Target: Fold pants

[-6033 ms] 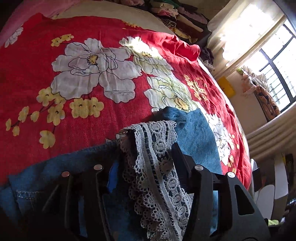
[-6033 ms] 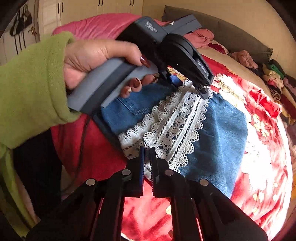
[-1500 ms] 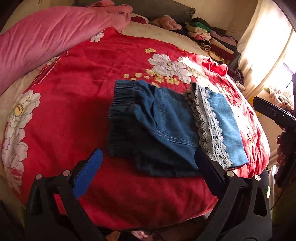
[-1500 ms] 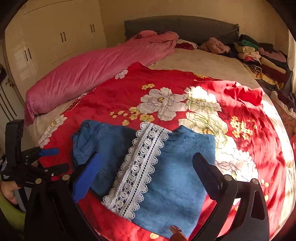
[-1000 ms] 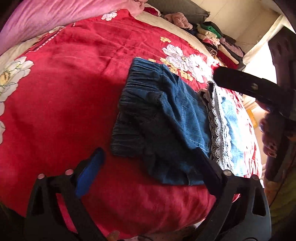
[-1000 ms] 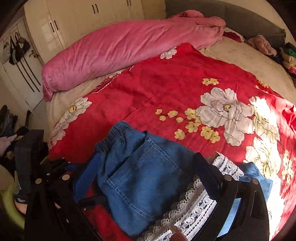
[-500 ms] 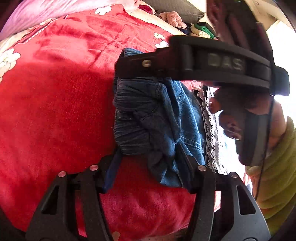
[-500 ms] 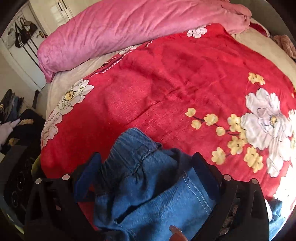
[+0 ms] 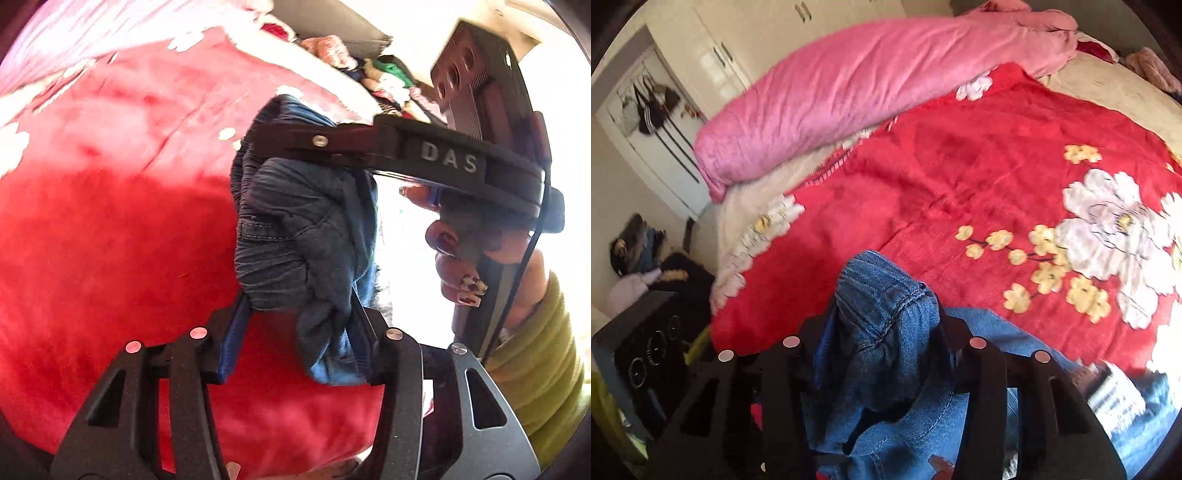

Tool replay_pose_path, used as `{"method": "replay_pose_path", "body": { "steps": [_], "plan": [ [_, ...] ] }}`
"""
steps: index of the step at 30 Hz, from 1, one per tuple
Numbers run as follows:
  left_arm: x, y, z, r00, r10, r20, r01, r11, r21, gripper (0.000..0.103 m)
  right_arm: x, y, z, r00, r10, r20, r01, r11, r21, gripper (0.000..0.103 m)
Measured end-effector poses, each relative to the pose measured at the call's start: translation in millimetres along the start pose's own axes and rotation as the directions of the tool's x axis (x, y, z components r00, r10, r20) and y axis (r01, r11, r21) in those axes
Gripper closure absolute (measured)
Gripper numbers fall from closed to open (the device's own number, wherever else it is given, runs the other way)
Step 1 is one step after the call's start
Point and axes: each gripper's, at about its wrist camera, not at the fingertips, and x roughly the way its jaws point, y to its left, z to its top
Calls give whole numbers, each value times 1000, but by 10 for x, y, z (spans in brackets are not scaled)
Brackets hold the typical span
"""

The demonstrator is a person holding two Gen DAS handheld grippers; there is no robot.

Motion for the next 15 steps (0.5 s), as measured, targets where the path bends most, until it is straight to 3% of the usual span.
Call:
{"method": "replay_pose_path", "body": {
  "steps": [10, 12, 13, 15],
  "plan": [
    [185, -760, 73, 999, -29, -21, 32, 987, 159, 62, -974, -525, -448, 983, 49, 175, -77, 984, 158, 56],
    [270, -923, 32, 999, -30, -39, 37, 982, 186, 62, -1127, -677, -622, 975, 59, 216, -105, 973, 207, 44],
    [317, -1018, -5, 998, -31, -50, 41, 977, 207, 62, -1229, -774, -733, 969, 52, 243, -111, 965, 237, 30],
    [415, -1185, -89, 997, -36, -75, 54, 967, 250, 60, -1396, -954, -983, 962, -20, 273, -69, 947, 313, 24]
  ]
}}
